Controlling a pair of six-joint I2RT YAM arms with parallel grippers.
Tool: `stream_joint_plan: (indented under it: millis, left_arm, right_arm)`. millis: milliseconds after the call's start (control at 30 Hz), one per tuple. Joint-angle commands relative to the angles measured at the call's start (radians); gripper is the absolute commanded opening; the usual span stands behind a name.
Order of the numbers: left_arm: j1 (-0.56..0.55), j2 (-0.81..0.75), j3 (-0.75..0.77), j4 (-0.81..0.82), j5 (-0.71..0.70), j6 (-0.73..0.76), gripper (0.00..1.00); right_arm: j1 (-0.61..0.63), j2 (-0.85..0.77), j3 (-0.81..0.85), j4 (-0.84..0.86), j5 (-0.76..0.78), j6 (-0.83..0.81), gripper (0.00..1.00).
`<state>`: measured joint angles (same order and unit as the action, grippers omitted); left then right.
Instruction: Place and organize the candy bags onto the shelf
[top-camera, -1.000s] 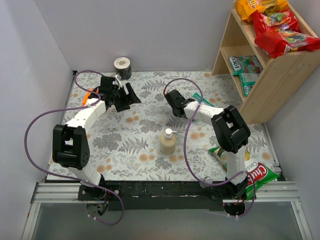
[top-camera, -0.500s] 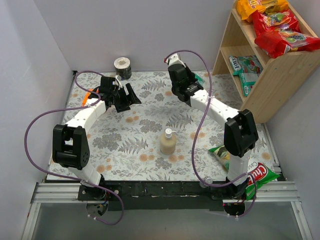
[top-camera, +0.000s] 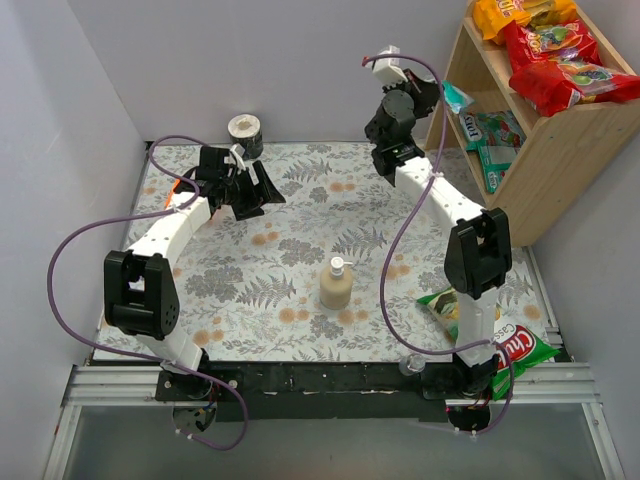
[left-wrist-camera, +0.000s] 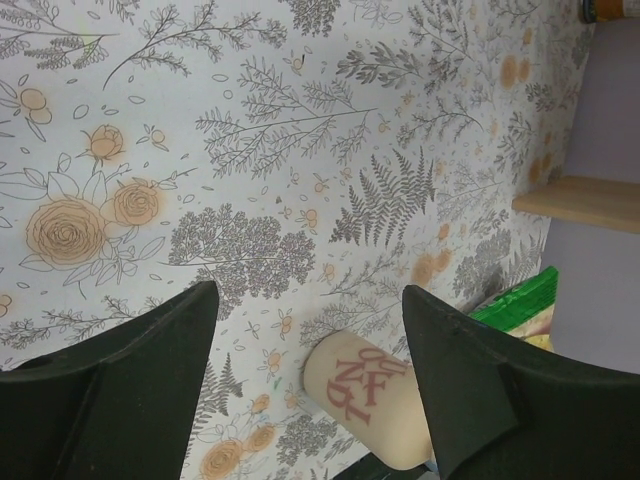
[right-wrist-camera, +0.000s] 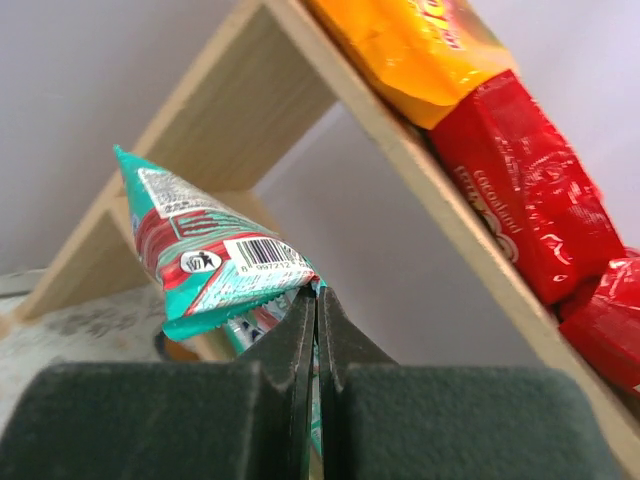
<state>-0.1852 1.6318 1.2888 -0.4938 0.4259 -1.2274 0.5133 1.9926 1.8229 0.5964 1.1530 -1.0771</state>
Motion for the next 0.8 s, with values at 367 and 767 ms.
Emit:
stream_joint_plan:
  millis: [367,767]
  left_arm:
    - [0.001,0.043,0.081,-0.043,0.057,0.011,0.72]
    - [-0.003,0.065,0.043,-0.037,0.080,-0.004,0.72]
  right_arm:
    - [-0.163,0.156,0.159,0.358,0.024,-0.274,0.01]
    - [-0.226,0.307,0.219,0.281,-0.042,-0.143,0.01]
